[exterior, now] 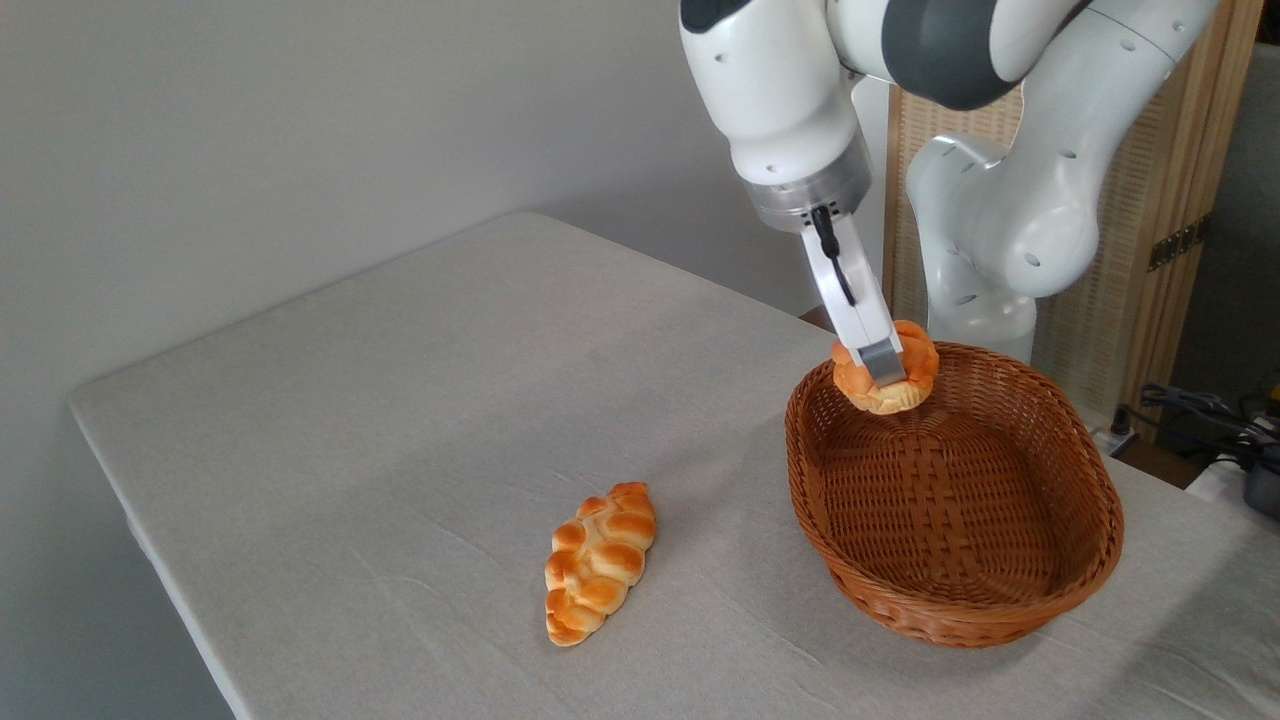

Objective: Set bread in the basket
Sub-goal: 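Lower the bun into the basket and open the gripper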

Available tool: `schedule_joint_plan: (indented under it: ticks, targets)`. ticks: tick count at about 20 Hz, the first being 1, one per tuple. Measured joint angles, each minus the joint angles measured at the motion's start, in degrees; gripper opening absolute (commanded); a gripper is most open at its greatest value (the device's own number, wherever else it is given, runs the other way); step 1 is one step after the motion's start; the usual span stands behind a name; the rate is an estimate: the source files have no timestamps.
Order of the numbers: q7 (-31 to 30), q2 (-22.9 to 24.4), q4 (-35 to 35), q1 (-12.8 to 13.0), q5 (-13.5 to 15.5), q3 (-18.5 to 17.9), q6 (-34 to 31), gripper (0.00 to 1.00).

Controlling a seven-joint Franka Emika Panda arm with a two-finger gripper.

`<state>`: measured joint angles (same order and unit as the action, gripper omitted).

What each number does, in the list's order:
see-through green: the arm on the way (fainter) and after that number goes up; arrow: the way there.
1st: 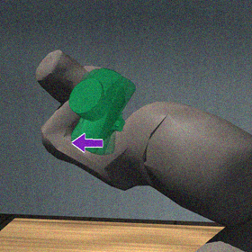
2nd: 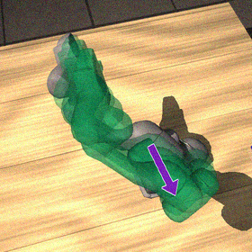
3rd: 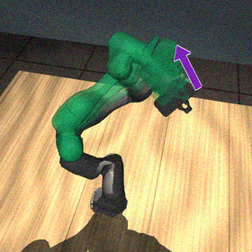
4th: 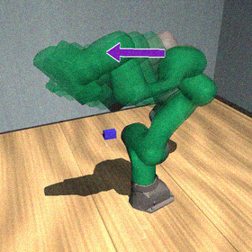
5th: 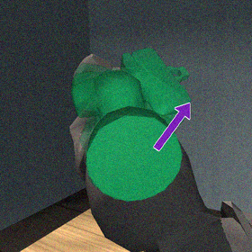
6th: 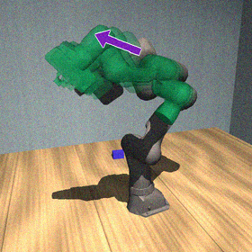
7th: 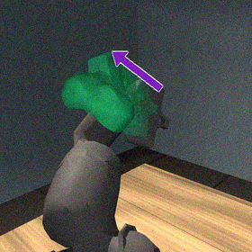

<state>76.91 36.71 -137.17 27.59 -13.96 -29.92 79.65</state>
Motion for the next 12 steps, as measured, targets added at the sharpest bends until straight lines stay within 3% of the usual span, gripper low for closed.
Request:
schedule_joint_plan:
  ticks: [2,3,4,12]
  targets:
    - [0.5,0.0,-0.8,0.3,0.0,-1.3,0.0,0.88]
    - [0.5,0.0,-1.2,0.6,0.0,-1.7,0.0,0.98]
    - [0.5,0.0,-1.4,0.7,0.0,-1.8,0.0,1.0]
    - [0.5,0.0,-1.4,1.1,0.0,-1.8,0.1,1.0]
